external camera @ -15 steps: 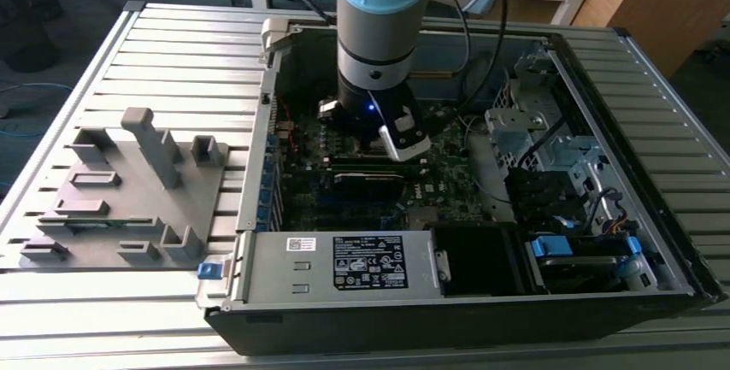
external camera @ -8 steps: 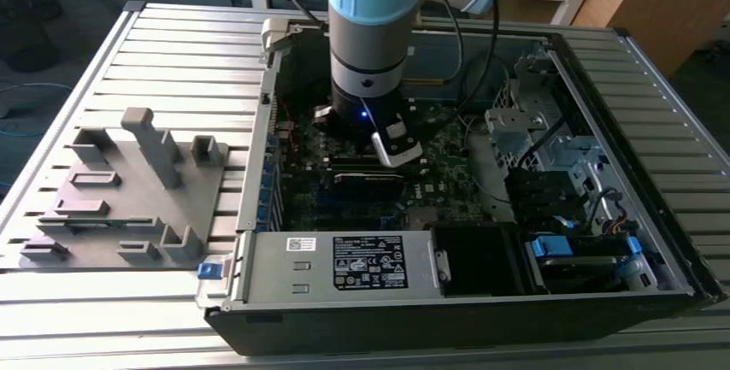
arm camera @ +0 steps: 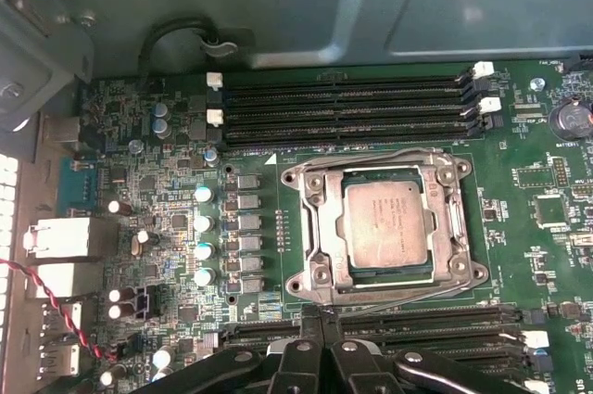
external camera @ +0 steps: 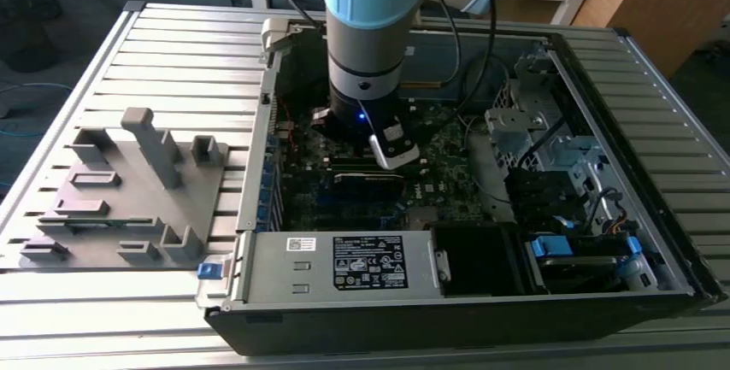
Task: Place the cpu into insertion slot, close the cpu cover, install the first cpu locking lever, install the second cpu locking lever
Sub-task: 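Install the second cpu locking lever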
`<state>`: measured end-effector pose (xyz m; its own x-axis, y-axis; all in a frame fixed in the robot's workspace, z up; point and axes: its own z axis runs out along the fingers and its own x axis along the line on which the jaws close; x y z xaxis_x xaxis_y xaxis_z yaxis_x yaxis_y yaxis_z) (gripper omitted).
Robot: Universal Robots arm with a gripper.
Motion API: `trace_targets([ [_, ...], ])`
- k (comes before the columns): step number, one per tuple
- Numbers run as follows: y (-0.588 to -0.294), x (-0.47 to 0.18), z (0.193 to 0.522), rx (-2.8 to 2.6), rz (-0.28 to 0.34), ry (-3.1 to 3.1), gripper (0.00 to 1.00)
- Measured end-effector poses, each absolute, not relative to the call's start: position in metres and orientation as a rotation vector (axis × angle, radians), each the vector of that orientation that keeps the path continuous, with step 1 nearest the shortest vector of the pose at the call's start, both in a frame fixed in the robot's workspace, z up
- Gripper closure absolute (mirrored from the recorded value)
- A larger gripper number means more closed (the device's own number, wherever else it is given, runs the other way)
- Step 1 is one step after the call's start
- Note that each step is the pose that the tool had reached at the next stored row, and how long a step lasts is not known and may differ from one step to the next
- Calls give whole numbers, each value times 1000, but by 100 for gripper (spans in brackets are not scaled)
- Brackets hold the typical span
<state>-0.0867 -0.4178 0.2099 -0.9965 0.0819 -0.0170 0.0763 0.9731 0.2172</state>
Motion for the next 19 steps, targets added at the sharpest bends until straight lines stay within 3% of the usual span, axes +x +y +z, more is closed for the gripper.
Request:
trace_targets([
  [11,-418,-91,200,124,343,3095,89],
  [19,-418,-94,197,126,394,3095,89],
])
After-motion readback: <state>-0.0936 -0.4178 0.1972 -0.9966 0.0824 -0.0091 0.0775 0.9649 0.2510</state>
